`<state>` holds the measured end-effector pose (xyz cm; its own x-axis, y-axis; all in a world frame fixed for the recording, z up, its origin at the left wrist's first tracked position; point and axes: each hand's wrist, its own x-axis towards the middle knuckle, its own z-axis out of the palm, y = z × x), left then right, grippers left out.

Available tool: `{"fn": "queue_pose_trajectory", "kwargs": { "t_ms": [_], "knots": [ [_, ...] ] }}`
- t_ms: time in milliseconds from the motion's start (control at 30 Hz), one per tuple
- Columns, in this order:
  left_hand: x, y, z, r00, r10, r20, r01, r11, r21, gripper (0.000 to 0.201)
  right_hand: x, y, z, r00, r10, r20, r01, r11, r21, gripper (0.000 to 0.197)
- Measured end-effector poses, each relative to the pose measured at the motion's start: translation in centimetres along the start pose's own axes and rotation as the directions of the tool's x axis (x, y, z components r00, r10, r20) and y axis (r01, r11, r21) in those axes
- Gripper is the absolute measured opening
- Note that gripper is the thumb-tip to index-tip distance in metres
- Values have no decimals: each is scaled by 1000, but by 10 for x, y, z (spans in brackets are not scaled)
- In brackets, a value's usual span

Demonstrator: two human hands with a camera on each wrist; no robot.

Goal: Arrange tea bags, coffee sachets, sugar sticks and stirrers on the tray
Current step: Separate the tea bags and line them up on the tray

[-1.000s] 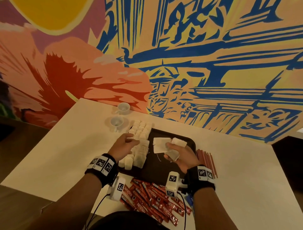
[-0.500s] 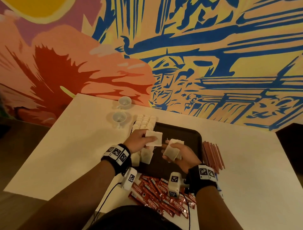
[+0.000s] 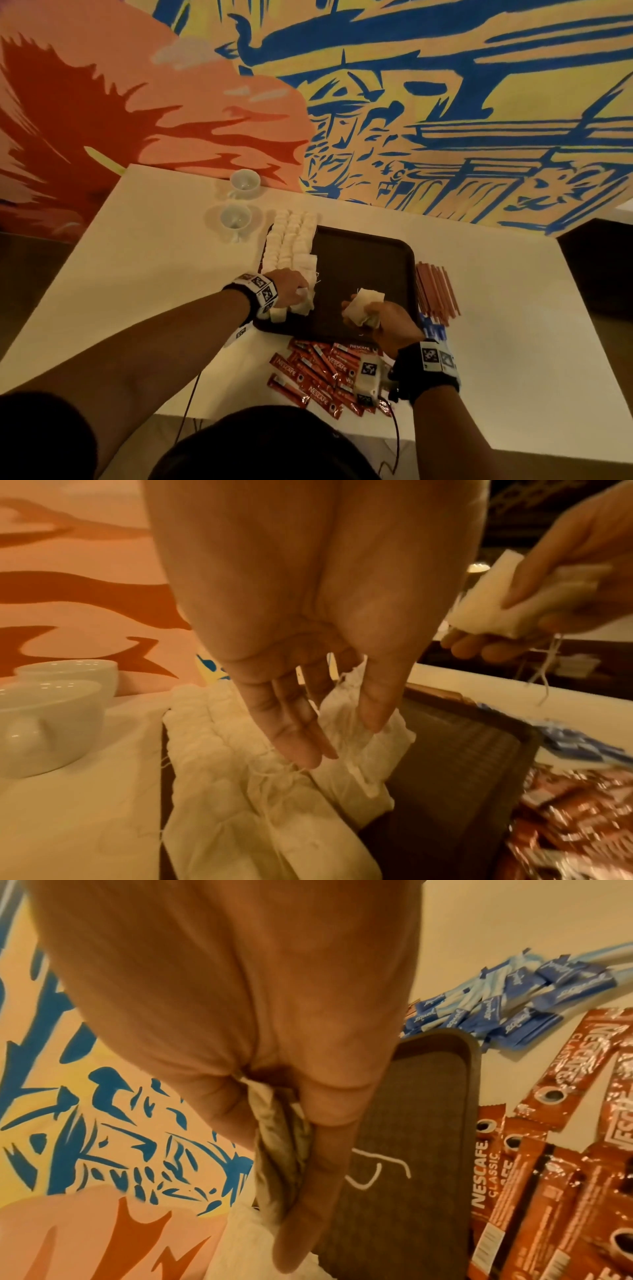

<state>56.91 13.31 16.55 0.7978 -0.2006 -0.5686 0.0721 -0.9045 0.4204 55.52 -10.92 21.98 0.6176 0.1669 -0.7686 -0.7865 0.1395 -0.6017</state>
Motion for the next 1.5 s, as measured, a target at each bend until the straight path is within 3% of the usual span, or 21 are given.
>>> {"fn": "queue_pose_trajectory", "kwargs": {
  "t_ms": [233,467,633,767,900,1000,1100,1200,1367,1500],
  "knots": [
    [15,7,11,989,3,150,-32,981,189,41,-8,6,-14,999,33,-11,-34,992,-122,16],
    [20,7,9,998,-17,66,-2,960,281,47,-8,10,-20,1000,28,-3,-28,990,-136,18],
    [19,4,10,999,-40,36,27,950,310,49,-2,10,-19,999,30,18,-28,997,-70,40],
    [16,6,2,999,-44,-7,44,958,283,45,-4,7,-18,997,16,75,-6,991,-136,29],
    [9,7,-8,991,-38,-126,59,985,164,33,-11,3,-20,986,36,164,-20,995,-97,29],
    [-2,13,-9,981,7,-196,-21,997,-69,24,-11,1,-21,981,24,190,-1,992,-124,30],
    [-17,25,-7,964,62,-259,-161,910,-381,24,-11,-1,-22,976,9,218,20,991,-133,35],
    [-34,43,-9,974,51,-220,-170,809,-563,35,-16,-4,-23,971,-3,238,38,989,-143,34],
    [-55,72,-5,982,83,-171,-175,742,-647,36,-31,-11,-29,958,-26,286,86,976,-200,26],
    [-67,95,-1,972,94,-217,-215,732,-646,21,-43,-15,-40,960,-56,274,112,975,-192,30]
  ]
}}
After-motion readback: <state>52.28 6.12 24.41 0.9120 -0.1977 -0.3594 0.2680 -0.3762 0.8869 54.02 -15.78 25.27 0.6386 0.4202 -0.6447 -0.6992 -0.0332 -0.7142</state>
